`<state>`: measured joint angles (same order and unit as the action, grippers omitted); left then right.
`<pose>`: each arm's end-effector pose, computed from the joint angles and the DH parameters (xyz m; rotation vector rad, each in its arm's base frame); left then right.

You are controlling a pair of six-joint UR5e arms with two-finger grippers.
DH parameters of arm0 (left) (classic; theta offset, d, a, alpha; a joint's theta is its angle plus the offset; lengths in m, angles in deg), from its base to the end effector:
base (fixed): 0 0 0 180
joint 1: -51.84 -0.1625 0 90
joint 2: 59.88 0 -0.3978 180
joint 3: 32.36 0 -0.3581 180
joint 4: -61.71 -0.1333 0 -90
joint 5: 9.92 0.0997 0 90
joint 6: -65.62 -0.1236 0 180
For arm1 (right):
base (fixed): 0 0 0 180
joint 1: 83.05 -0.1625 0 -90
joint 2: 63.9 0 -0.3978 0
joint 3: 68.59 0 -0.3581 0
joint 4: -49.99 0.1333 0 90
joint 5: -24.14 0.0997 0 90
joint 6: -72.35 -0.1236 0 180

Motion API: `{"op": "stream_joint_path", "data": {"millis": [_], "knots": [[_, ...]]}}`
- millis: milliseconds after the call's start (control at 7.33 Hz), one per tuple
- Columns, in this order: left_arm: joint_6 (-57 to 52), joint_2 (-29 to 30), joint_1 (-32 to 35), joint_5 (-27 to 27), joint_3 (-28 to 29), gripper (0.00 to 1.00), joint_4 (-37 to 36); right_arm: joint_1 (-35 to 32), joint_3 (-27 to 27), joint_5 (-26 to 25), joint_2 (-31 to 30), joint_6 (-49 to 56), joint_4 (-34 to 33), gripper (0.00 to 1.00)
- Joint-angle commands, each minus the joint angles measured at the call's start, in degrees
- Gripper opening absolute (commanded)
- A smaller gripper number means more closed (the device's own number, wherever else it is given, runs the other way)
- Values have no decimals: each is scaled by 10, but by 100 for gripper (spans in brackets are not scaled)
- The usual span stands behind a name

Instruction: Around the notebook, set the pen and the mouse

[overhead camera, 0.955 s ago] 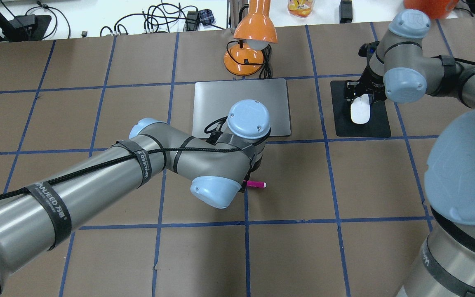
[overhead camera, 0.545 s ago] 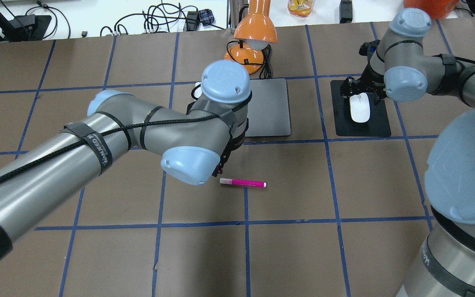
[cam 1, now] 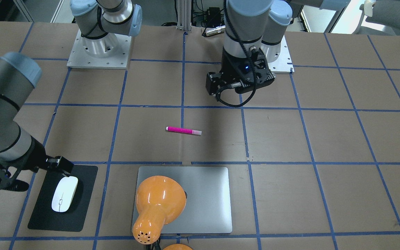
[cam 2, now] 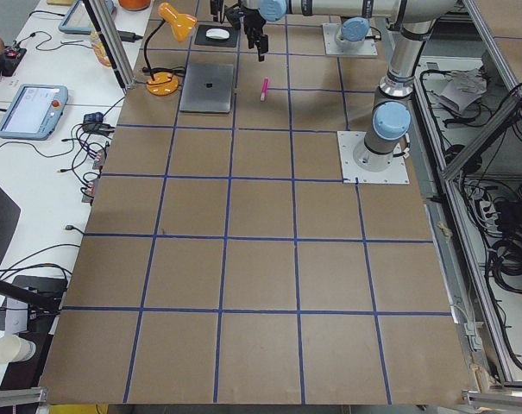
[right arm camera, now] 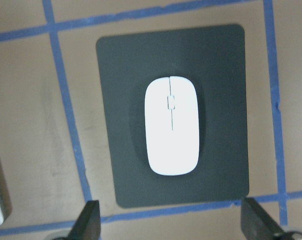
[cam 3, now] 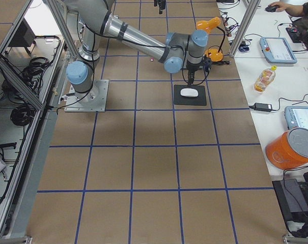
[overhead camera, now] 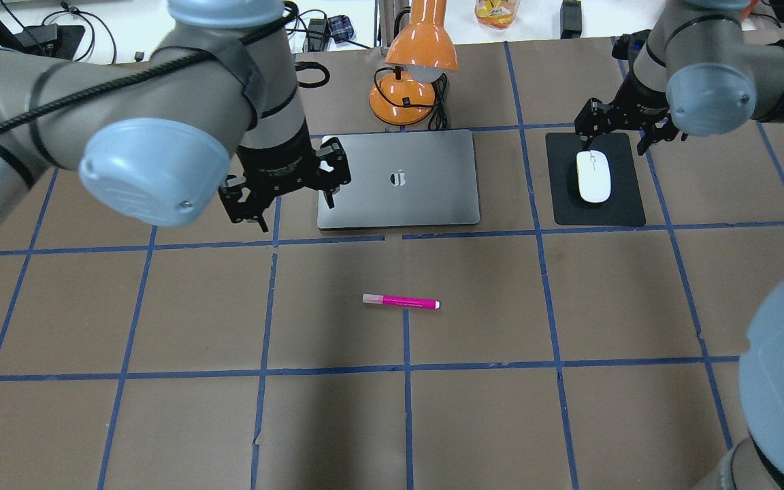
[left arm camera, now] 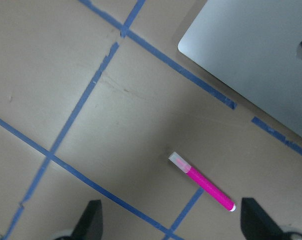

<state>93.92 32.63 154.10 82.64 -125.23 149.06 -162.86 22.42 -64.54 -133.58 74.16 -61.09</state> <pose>-0.2242 -0.4299 0.3983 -0.4285 3.0529 0.0450 0.0330 -0.5860 0.2813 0.2279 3.1099 0.0030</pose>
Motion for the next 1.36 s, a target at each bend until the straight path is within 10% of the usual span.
{"op": "stream_joint_path", "data": {"millis": [0,409,1227], "knots": [[-247,-55,-73,-2,-5,92,40,-35,2,-3,-99,-58,121,100],[-345,-75,-102,-4,-34,92,30,-61,17,-1,-202,-68,224,100],[-338,-79,-108,-34,-27,100,9,-60,18,-3,-217,-68,238,100]]}}
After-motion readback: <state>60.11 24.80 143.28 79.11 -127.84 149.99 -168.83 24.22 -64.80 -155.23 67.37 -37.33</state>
